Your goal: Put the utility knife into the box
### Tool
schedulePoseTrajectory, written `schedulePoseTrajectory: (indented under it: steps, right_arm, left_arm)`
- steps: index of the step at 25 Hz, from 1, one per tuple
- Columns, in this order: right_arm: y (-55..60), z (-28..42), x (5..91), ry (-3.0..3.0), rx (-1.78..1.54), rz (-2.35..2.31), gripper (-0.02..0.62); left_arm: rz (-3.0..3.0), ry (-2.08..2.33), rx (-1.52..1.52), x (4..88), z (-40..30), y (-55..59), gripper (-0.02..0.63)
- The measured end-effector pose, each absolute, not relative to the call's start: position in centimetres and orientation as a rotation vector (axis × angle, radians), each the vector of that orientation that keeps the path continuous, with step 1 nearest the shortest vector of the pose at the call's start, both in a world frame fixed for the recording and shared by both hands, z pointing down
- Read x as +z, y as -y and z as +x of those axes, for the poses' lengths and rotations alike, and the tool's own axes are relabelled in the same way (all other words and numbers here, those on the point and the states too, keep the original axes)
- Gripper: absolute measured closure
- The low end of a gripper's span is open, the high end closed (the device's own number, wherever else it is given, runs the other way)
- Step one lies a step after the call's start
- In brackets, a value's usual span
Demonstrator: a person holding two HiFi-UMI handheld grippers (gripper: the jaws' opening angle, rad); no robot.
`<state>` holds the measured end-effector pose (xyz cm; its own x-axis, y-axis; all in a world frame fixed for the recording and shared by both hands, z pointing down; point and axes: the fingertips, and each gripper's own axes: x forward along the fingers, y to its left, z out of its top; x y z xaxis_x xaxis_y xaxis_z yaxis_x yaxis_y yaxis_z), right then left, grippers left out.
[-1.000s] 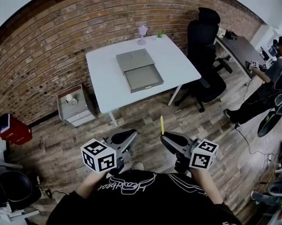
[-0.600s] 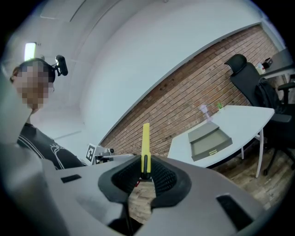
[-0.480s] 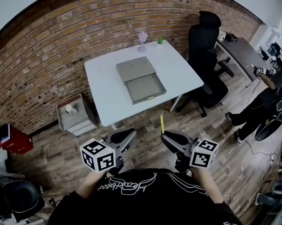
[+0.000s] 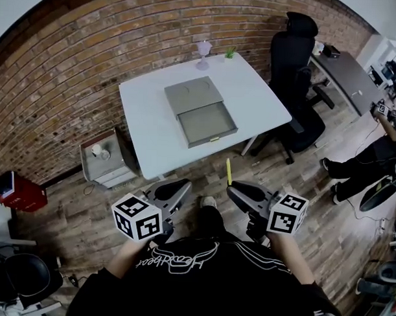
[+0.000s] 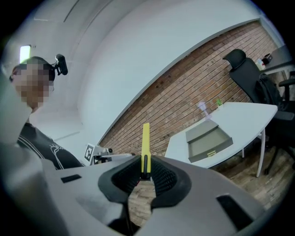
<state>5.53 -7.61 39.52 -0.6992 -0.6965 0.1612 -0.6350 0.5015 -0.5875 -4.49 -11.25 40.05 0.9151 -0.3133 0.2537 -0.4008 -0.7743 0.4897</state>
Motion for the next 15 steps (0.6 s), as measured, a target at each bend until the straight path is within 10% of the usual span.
schedulePoseTrajectory:
  steps: [15]
  right_arm:
    - [20.0, 8.1, 41.3, -2.763, -0.982, -1.148, 0.529]
  left_arm:
    - [2.448, 0.662, 0.237, 41.6, -3.4, 20.7, 0.565]
